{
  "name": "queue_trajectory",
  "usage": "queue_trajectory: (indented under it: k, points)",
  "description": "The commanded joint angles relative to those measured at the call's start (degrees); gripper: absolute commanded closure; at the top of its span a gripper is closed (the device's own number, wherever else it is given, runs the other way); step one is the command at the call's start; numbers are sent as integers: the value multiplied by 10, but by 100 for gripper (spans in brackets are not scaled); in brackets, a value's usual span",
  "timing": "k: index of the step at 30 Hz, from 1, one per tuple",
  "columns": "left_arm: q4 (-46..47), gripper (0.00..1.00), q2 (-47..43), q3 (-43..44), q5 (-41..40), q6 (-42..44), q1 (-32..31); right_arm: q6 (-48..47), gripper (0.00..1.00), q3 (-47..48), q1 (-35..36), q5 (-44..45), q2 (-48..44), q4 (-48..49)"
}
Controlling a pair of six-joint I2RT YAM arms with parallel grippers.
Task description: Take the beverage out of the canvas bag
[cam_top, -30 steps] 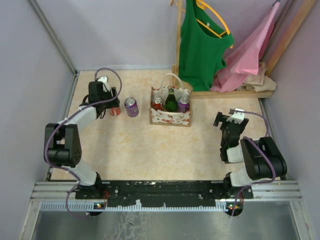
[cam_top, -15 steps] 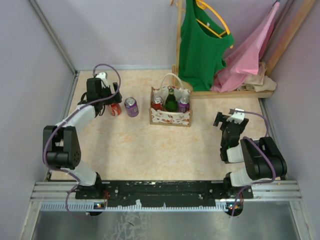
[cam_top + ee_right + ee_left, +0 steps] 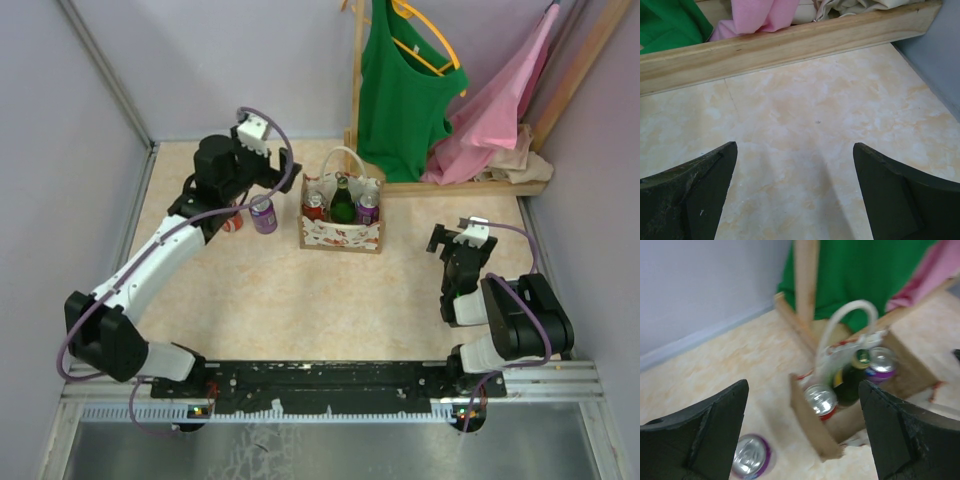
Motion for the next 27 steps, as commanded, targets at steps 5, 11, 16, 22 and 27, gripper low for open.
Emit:
queue_trajectory:
  k: [5,11,16,22,27]
  points:
    - [-15,5,63,104,154,50,-69,-1,1,12,-3,2,-4,24]
    - [-78,6,140,177,186,107,-109,0,1,12,-3,2,-5,24]
    - [-147,12,221,256,211,175,-141,0,1,12,-3,2,-5,25]
    - [-183,20,291,322,213,227,-159,-1,1,12,-3,2,-5,24]
    - [-204,27,326,366,217,244,-159,0,1,12,-3,2,-5,24]
